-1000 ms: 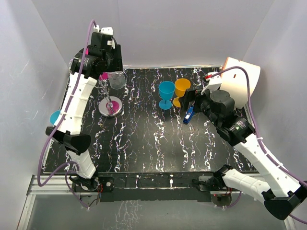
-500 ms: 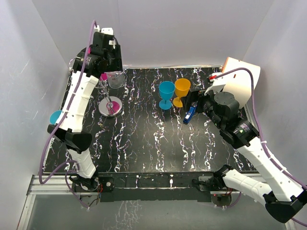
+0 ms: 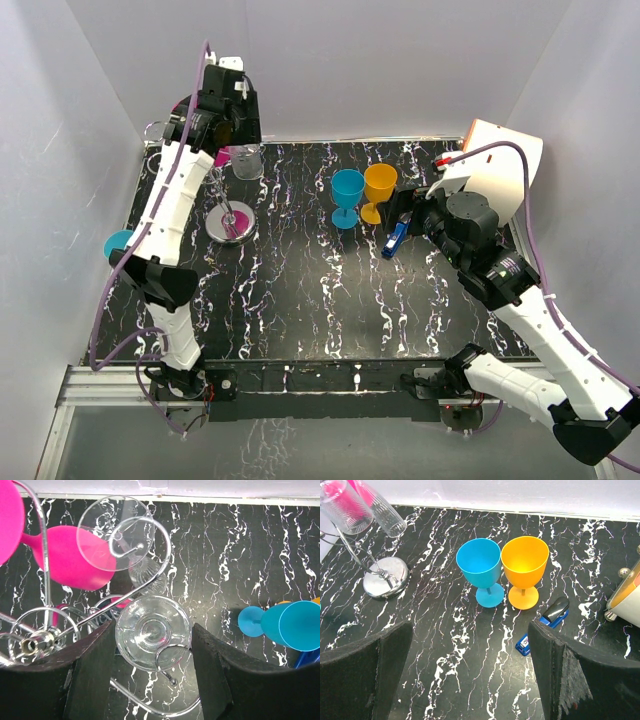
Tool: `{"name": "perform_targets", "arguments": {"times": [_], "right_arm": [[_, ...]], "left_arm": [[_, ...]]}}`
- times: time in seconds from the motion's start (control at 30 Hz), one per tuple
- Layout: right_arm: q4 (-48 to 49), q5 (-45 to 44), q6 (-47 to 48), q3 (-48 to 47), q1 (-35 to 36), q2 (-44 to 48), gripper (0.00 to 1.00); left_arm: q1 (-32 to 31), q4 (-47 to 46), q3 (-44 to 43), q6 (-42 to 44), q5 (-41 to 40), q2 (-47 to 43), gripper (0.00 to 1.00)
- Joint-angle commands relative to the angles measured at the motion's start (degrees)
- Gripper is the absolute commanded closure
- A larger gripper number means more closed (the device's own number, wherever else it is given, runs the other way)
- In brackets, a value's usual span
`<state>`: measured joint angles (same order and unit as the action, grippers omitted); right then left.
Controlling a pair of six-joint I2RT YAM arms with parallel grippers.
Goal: Take the wine glass off the wine glass rack
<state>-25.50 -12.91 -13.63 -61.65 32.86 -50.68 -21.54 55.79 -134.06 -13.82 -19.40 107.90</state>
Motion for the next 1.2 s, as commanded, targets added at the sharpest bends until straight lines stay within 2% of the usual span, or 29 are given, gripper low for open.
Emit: {"name": "perform_targets", "arguments": {"times": [0.0,0.43,0.73,0.97,1.17], "right_arm": [[2.6,-0.3,-0.2,-0.1,-0.1,0.2,0.02],[4.0,2.5,-2.4,1.1,-0.1,-0.9,0.02],[8.0,10.6,-8.9,2.8,-0.1,-3.4,0.02],[14.7,19.5,-17.1,3.4,0.0,-7.9,0.02],[28.4,23.9,-29.3,5.5,-0.1,-11.7,0.02]], "left_arm": [[0.3,-4.4,-1.6,1.3,2.7,-1.1,1.00],[0.2,-10.5,1.8,1.6,12.2,-3.7,1.00],[0.2,-10.8,-0.3,-2.4,18.3,-4.8,1.00],[0.2,-10.7,-0.6,-7.1,24.0,-5.5,1.00],[0.2,-9.7,0.4,-11.0,27.6,-6.8,1.00]]}}
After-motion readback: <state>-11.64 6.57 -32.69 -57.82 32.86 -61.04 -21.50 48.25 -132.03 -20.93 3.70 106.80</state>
